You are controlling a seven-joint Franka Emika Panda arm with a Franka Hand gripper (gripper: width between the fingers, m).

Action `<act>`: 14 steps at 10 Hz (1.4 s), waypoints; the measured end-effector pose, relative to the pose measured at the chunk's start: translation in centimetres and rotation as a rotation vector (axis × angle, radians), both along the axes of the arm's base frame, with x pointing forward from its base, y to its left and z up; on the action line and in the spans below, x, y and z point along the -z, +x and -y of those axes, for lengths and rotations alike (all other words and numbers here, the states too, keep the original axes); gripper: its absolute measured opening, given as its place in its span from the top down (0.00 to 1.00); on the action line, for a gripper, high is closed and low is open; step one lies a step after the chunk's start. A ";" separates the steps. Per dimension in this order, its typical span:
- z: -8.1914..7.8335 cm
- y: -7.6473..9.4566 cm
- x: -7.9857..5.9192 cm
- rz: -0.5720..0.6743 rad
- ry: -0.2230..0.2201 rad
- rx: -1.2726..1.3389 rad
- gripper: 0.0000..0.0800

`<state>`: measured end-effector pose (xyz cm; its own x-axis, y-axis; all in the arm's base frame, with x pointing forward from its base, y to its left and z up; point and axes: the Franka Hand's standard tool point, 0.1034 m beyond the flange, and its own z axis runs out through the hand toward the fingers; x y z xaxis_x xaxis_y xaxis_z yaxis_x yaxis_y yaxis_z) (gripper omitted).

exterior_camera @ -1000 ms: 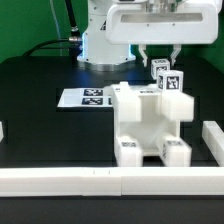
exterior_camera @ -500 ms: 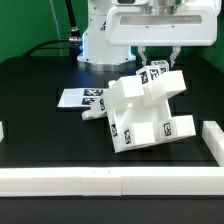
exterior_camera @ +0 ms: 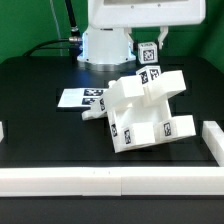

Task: Assemble chair

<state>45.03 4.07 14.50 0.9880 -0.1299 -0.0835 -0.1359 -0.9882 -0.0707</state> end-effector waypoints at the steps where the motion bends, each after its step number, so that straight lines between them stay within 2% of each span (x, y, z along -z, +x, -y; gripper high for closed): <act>1: -0.2 -0.3 0.4 0.000 -0.003 -0.003 0.64; 4: -0.1 -0.2 0.4 0.000 -0.003 -0.004 0.64; 5: 0.9 1.5 -0.3 0.009 -0.002 -0.027 0.64; 6: 2.1 4.5 -1.2 0.036 -0.007 -0.047 0.64; 7: 3.0 6.4 -1.9 0.041 -0.009 -0.061 0.64; 8: 3.1 7.1 -2.4 0.041 -0.008 -0.059 0.64; 9: 2.9 6.6 -1.9 0.036 -0.008 -0.063 0.64; 12: 3.1 6.7 -1.7 0.030 -0.010 -0.070 0.64; 14: 4.1 10.5 -1.8 0.047 -0.023 -0.096 0.64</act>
Offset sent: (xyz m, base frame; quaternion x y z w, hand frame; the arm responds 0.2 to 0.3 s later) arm 0.0000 0.0000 0.0000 0.0000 0.0000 0.0000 1.0000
